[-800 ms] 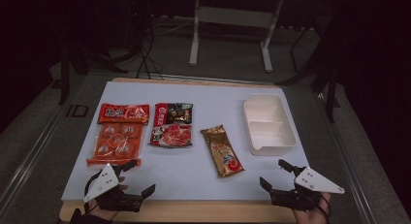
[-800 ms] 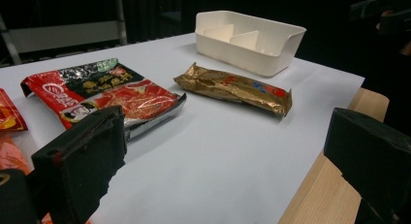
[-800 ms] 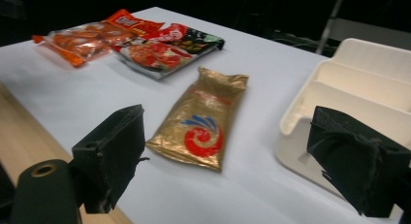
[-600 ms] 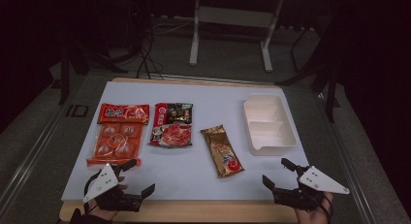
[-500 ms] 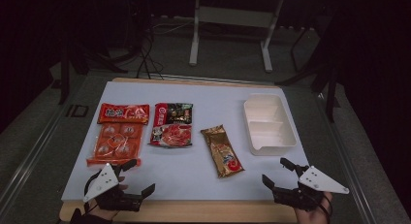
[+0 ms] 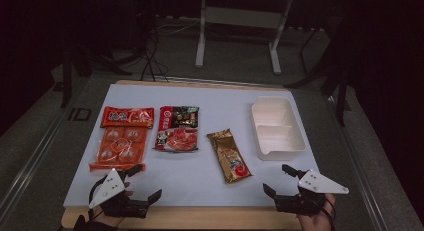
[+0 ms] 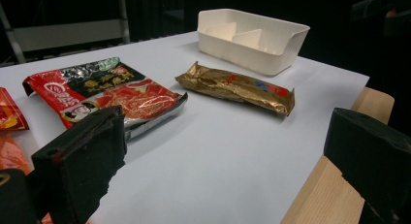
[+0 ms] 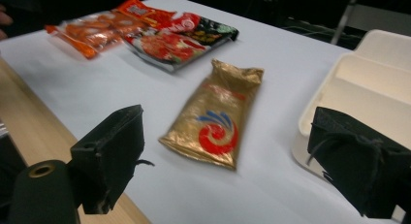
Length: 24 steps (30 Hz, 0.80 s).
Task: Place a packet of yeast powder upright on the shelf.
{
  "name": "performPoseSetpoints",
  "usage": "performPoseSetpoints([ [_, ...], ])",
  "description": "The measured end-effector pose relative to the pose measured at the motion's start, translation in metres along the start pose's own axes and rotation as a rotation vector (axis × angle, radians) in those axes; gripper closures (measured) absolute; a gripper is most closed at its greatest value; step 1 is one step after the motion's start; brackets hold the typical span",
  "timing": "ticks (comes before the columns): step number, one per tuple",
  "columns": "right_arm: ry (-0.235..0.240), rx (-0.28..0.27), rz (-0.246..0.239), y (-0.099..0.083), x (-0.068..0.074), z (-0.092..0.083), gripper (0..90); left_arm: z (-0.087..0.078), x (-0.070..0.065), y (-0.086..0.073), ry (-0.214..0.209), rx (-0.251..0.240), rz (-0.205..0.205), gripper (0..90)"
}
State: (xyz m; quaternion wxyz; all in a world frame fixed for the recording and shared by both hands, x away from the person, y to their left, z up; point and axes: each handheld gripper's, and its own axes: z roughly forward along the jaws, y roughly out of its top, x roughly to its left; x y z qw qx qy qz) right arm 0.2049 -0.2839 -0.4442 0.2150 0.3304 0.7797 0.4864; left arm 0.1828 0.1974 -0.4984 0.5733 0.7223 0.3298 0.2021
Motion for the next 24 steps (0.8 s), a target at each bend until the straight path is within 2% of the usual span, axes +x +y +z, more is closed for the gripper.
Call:
performPoseSetpoints([
  [4, -0.007, -0.025, -0.004, 0.008, 0.003, -0.001, 12.1, 0.001, 0.001, -0.001, -0.008, 0.001, -0.007, 1.9],
  [5, -0.01, -0.048, -0.008, 0.015, 0.003, 0.0, 11.5, 0.002, 0.002, -0.002, -0.018, 0.005, -0.007, 1.9],
  [7, -0.047, -0.066, -0.041, 0.021, 0.005, 0.003, 11.5, 0.002, 0.002, -0.002, -0.02, 0.008, -0.004, 1.9],
  [8, -0.047, -0.066, -0.041, 0.021, 0.005, 0.003, 11.5, 0.002, 0.002, -0.002, -0.022, 0.007, -0.005, 1.9],
  [10, -0.069, -0.101, -0.052, 0.028, 0.006, 0.01, 11.6, 0.001, 0.002, -0.002, -0.028, 0.008, -0.01, 1.9],
  [14, -0.079, -0.088, -0.07, 0.039, 0.006, 0.021, 12.0, 0.001, 0.002, -0.002, -0.035, 0.007, -0.006, 1.9],
  [17, -0.057, -0.083, -0.059, 0.05, 0.007, 0.031, 11.9, 0.003, 0.001, -0.001, -0.041, 0.008, -0.001, 1.9],
  [18, -0.07, -0.079, -0.091, 0.057, 0.009, 0.036, 11.9, 0.003, 0.0, -0.001, -0.045, 0.007, -0.002, 1.9],
  [24, -0.04, -0.074, -0.125, 0.071, 0.009, 0.052, 13.6, 0.005, -0.001, -0.001, -0.047, 0.011, 0.003, 1.9],
])
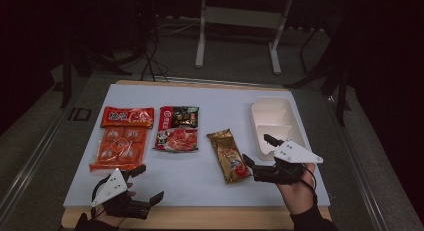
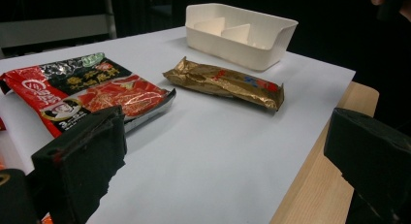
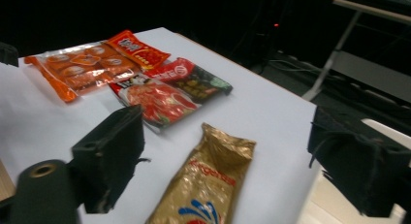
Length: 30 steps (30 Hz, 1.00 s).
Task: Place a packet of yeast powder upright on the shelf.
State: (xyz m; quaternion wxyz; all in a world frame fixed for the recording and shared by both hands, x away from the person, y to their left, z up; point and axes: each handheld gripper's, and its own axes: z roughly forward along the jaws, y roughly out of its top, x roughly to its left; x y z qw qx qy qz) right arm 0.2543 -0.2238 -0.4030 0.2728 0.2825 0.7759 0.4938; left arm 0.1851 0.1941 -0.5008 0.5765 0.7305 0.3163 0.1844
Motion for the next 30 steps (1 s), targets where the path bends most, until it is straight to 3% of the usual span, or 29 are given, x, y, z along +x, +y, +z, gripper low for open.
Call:
performPoseSetpoints([
  [1, 0.023, 0.011, -0.001, 0.003, -0.001, 0.008, 13.8, 0.0, 0.0, 0.0, 0.001, 0.001, -0.001, 1.9],
  [7, 0.039, 0.026, -0.015, 0.01, -0.006, 0.027, 16.6, 0.0, 0.001, 0.0, 0.001, 0.004, 0.001, 1.9],
  [10, 0.068, 0.012, 0.011, 0.014, -0.012, 0.038, 13.6, 0.0, 0.0, 0.0, -0.002, 0.004, 0.001, 1.9],
  [14, 0.066, 0.033, 0.017, 0.018, -0.018, 0.054, 12.7, 0.0, 0.0, 0.0, -0.004, 0.004, -0.002, 1.9],
  [18, 0.055, 0.049, 0.065, 0.02, -0.026, 0.069, 11.5, 0.0, 0.0, 0.0, -0.005, 0.005, -0.003, 1.9],
  [19, 0.049, 0.087, 0.09, 0.02, -0.029, 0.078, 10.6, 0.0, 0.0, 0.0, -0.007, 0.006, -0.003, 1.9],
  [20, 0.049, 0.087, 0.09, 0.02, -0.029, 0.078, 10.6, 0.0, 0.0, 0.0, -0.009, 0.006, -0.004, 1.9],
  [22, 0.052, 0.107, 0.135, 0.017, -0.033, 0.09, 10.2, 0.0, 0.0, 0.0, -0.01, 0.006, -0.004, 1.9],
  [30, 0.044, 0.181, 0.189, 0.009, -0.042, 0.119, 10.3, 0.0, 0.001, 0.0, -0.014, 0.009, -0.01, 1.9],
])
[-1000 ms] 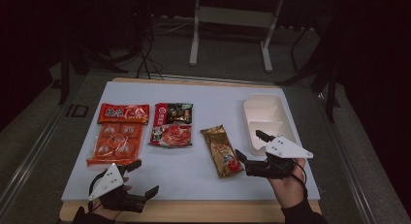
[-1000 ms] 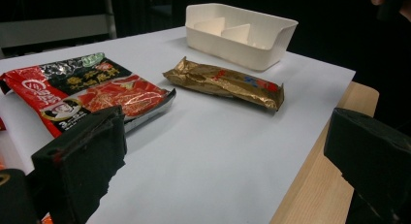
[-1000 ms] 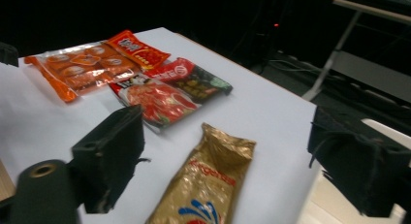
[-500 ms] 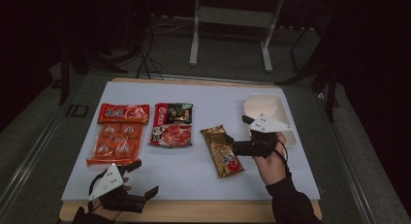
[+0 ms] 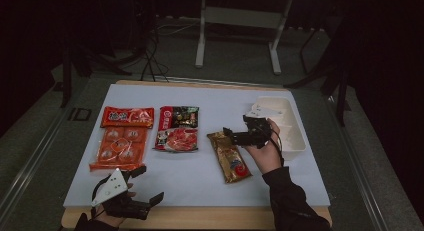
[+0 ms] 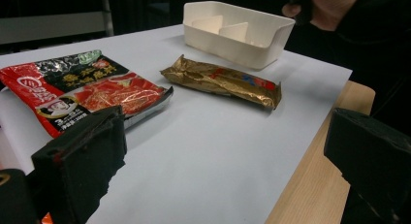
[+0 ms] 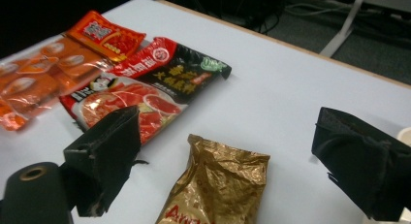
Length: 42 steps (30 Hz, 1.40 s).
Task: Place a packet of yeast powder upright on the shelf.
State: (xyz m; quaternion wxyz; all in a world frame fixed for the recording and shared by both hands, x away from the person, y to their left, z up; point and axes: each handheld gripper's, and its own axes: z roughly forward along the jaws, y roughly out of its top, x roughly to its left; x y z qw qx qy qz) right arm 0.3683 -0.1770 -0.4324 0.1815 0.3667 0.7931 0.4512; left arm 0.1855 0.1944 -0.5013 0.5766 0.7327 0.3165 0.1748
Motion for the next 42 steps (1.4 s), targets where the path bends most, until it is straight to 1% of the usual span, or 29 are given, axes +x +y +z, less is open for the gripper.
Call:
performPoseSetpoints([
  [1, 0.0, 0.0, 0.0, 0.0, 0.0, 0.0, 10.3, 0.0, 0.0, 0.0, 0.0, -0.001, -0.003, 1.9],
  [2, -0.003, 0.005, 0.005, 0.0, -0.001, 0.004, 10.6, 0.0, 0.0, 0.0, 0.001, 0.0, -0.002, 1.9],
  [4, -0.001, 0.033, 0.018, 0.0, -0.002, 0.012, 13.2, 0.0, 0.0, 0.0, -0.001, 0.0, 0.0, 1.9],
  [5, -0.001, 0.033, 0.018, 0.0, -0.002, 0.012, 13.2, 0.0, 0.0, 0.0, -0.001, 0.0, 0.0, 1.9],
  [6, -0.007, 0.039, 0.024, -0.001, -0.002, 0.016, 14.1, 0.0, 0.0, 0.0, -0.001, 0.001, 0.001, 1.9],
  [7, -0.015, 0.066, 0.027, -0.002, -0.002, 0.026, 15.3, 0.0, 0.0, 0.0, -0.001, 0.001, 0.0, 1.9],
  [8, -0.019, 0.078, 0.035, -0.003, -0.003, 0.03, 16.8, 0.0, 0.0, 0.0, -0.002, -0.001, -0.002, 1.9],
  [10, -0.02, 0.105, 0.046, -0.006, -0.005, 0.04, 16.8, 0.0, 0.0, 0.0, -0.003, 0.001, -0.003, 1.9],
  [13, -0.022, 0.136, 0.064, -0.011, -0.008, 0.054, 19.7, 0.0, 0.0, 0.0, -0.005, 0.0, -0.004, 1.9],
  [14, -0.033, 0.144, 0.066, -0.014, -0.009, 0.058, 19.9, 0.0, 0.0, 0.0, -0.005, 0.001, -0.003, 1.9],
  [16, -0.022, 0.159, 0.088, -0.018, -0.012, 0.065, 20.5, 0.0, 0.001, 0.0, -0.005, 0.004, -0.004, 1.9],
  [17, -0.032, 0.165, 0.086, -0.02, -0.012, 0.068, 21.9, 0.0, 0.001, -0.001, -0.003, 0.005, -0.004, 1.9],
  [19, -0.029, 0.173, 0.097, -0.024, -0.014, 0.073, 22.4, 0.0, 0.001, -0.001, -0.006, 0.005, -0.006, 1.9],
  [21, -0.034, 0.191, 0.094, -0.027, -0.016, 0.077, 23.6, 0.0, 0.001, -0.001, -0.006, 0.006, -0.004, 1.9],
  [23, -0.04, 0.196, 0.098, -0.029, -0.017, 0.08, 23.6, 0.0, 0.001, -0.001, -0.006, 0.006, -0.005, 1.9],
  [25, -0.038, 0.225, 0.103, -0.033, -0.019, 0.087, 24.3, 0.0, 0.001, -0.001, -0.005, 0.006, -0.006, 1.9],
  [30, -0.051, 0.274, 0.11, -0.039, -0.022, 0.098, 25.9, 0.0, 0.001, -0.001, -0.004, 0.006, -0.006, 1.9],
  [31, -0.057, 0.279, 0.108, -0.04, -0.022, 0.1, 28.3, 0.0, 0.001, -0.001, -0.005, 0.006, -0.007, 1.9],
  [34, -0.068, 0.293, 0.105, -0.042, -0.024, 0.104, 29.4, -0.001, 0.001, -0.001, -0.005, 0.006, -0.009, 1.9],
  [36, -0.067, 0.312, 0.116, -0.045, -0.026, 0.107, 30.8, -0.001, 0.001, -0.001, -0.006, 0.006, -0.011, 1.9],
  [42, -0.076, 0.339, 0.122, -0.047, -0.027, 0.112, 32.6, 0.0, 0.001, -0.001, -0.011, 0.012, -0.01, 1.9],
])
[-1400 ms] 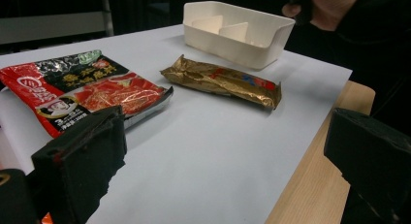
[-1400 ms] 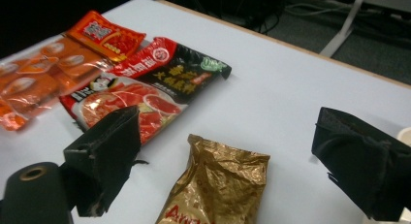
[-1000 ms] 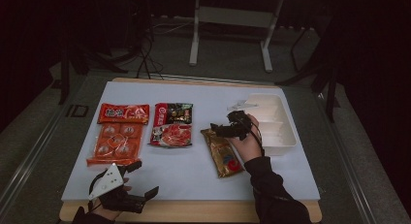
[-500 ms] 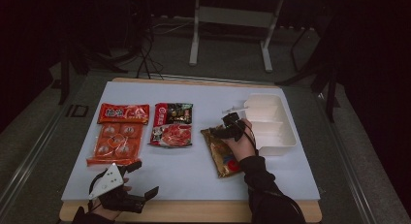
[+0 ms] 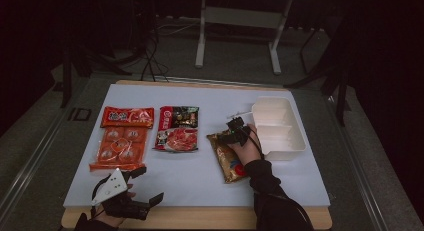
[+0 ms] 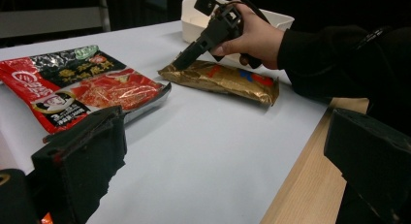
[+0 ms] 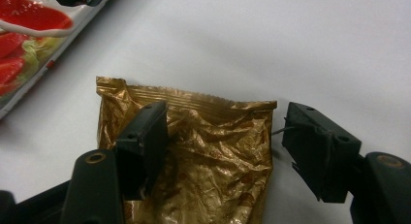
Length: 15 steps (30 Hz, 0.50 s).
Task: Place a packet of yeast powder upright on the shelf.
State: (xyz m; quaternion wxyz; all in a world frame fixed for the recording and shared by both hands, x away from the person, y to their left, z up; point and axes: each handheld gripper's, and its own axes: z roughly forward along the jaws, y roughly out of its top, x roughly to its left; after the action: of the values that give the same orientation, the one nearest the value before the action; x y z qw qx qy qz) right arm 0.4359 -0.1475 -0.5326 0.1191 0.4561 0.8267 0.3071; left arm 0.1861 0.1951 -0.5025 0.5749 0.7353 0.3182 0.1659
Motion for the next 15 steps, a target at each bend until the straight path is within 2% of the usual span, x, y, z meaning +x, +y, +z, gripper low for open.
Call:
performPoseSetpoints([
  [6, -0.05, 0.04, -0.055, 0.002, 0.01, 0.001, 38.2, 0.0, -0.001, 0.0, 0.0, 0.004, 0.007, 1.9],
  [9, -0.062, 0.022, -0.073, -0.001, 0.016, -0.001, 47.6, 0.0, -0.001, 0.0, 0.003, 0.005, 0.005, 1.9],
  [13, -0.04, 0.009, -0.094, -0.003, 0.019, -0.002, 63.0, 0.001, -0.001, 0.0, 0.005, 0.009, 0.01, 1.9],
  [15, -0.035, 0.004, -0.105, -0.004, 0.02, -0.003, 77.9, 0.001, -0.001, 0.0, 0.005, 0.009, 0.01, 1.9],
])
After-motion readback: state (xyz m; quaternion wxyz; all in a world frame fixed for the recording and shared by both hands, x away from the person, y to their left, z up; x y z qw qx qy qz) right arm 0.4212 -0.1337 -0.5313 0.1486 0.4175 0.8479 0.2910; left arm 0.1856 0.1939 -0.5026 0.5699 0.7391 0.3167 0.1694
